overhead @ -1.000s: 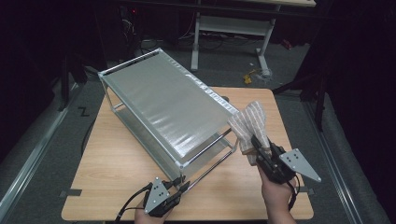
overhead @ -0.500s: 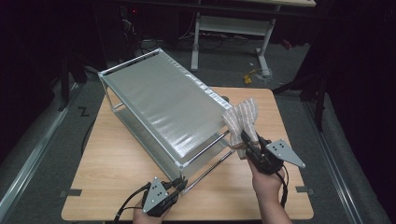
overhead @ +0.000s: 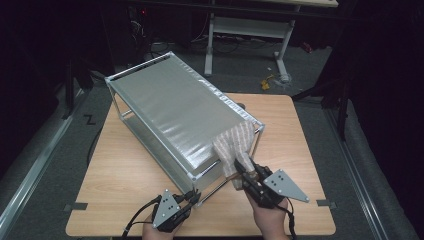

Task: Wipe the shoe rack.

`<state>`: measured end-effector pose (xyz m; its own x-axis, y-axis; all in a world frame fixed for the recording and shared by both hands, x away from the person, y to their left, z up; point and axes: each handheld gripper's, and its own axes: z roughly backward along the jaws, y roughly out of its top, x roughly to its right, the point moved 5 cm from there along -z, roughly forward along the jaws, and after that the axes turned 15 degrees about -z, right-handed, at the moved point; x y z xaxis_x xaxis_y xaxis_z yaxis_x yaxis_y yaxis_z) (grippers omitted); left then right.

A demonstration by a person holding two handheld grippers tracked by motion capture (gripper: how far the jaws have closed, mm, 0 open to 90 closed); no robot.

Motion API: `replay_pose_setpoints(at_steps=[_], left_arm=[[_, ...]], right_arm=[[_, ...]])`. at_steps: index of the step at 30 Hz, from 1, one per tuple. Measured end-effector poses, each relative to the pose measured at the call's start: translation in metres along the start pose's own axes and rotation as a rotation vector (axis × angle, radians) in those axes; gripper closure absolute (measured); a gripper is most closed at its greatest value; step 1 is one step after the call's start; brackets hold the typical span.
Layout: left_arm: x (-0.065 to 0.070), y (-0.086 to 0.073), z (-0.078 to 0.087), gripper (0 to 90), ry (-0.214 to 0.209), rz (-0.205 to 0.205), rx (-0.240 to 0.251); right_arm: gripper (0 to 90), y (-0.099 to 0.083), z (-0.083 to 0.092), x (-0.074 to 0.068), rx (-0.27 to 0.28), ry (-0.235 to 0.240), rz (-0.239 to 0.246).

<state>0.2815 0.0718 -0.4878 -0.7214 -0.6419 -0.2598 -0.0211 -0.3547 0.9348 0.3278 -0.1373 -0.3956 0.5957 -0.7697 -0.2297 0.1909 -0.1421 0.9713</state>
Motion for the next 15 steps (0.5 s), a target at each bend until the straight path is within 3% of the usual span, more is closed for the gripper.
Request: replay_pose_setpoints(at_steps=[10, 15], left_arm=[[0.0, 0.0, 0.0, 79.8, 0.0, -0.006, -0.002], [0.0, 0.0, 0.0, 79.8, 0.0, -0.005, -0.003]], right_arm=[[69.4, -0.01, 0.003, -0.052, -0.022, 0.145, 0.051], [69.8, -0.01, 0.002, -0.057, -0.026, 0.155, 0.066]])
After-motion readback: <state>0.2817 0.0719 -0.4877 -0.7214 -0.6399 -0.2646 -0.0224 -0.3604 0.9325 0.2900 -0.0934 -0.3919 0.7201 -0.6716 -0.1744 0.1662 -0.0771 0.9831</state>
